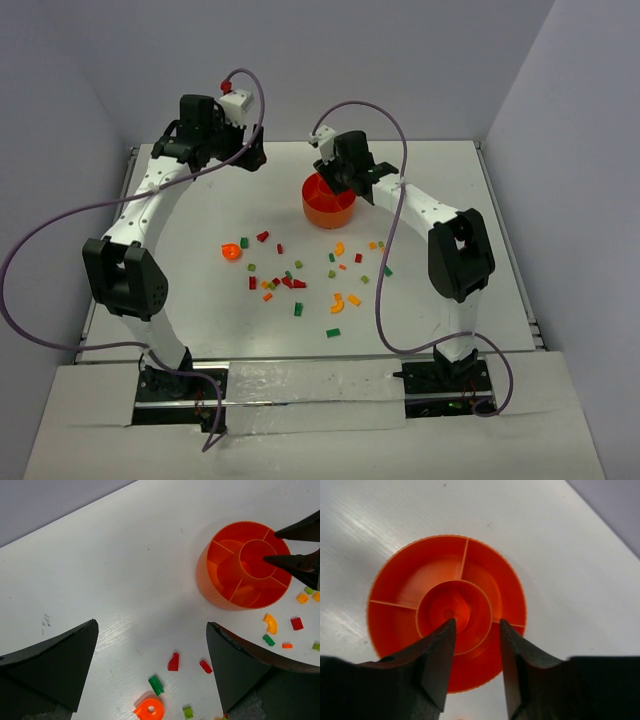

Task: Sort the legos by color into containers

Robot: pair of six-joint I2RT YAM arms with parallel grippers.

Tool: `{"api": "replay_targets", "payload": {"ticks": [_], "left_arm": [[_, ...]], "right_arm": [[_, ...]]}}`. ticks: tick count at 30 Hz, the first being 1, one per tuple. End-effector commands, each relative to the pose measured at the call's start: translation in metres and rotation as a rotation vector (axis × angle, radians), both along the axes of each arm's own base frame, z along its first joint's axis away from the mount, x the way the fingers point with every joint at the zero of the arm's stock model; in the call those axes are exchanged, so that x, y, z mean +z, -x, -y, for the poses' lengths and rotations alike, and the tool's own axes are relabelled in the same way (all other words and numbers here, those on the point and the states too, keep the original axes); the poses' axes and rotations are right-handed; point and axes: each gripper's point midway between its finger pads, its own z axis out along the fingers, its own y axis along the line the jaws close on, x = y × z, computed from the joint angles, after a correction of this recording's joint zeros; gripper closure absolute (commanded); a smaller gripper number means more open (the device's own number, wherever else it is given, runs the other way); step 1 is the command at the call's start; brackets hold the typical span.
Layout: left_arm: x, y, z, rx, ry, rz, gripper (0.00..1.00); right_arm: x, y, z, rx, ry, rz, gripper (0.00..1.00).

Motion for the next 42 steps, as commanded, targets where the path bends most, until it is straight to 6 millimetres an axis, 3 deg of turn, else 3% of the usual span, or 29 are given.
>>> {"api": "replay_targets", "payload": {"ticks": [1,4,8,13,17,20,23,28,32,35,42], "left_arm": [[0.018,-0.008,-0.003,0.01,0.014,0.042,0.01],[0.019,-0.008,-0.007,0.022,0.034,0.042,0.01],[0.018,-0.009,-0.011,0.045,0.094,0.032,0.01],[0.012,-0.012,-0.022,0.1,0.169,-0.017,0.01],[0.007,-0.006,-0.027,0.091,0.192,-0.034,0.01],[0.002,0.001,-0.03,0.07,0.195,-0.037,0.01],[0.003,0.016,-0.03,-0.011,0.184,-0.077,0.01],[-0.032,0.047,-0.03,-0.112,0.124,-0.19,0.03],[-0.044,0.066,-0.037,-0.107,0.089,-0.152,0.03],[-0.053,0.075,-0.04,-0.103,0.073,-0.151,0.04],[-0.063,0.105,-0.035,-0.156,0.104,-0.158,0.04]], "right_arm": [[0.065,0.011,0.01,0.003,-0.124,0.032,0.56],[0.063,0.029,0.027,-0.005,-0.157,-0.034,0.61],[0.049,0.068,0.05,-0.004,-0.2,-0.154,0.61],[-0.002,0.114,0.056,-0.033,-0.246,-0.343,0.59],[-0.035,0.136,0.058,-0.004,-0.217,-0.367,0.59],[-0.043,0.142,0.056,0.052,-0.18,-0.327,0.59],[-0.048,0.152,0.042,0.143,-0.133,-0.318,0.59],[-0.057,0.17,0.018,0.239,-0.09,-0.351,0.59],[-0.069,0.182,0.007,0.253,-0.073,-0.374,0.59],[-0.079,0.187,0.004,0.234,-0.069,-0.413,0.59],[-0.079,0.181,0.009,0.209,-0.015,-0.423,0.59]]}}
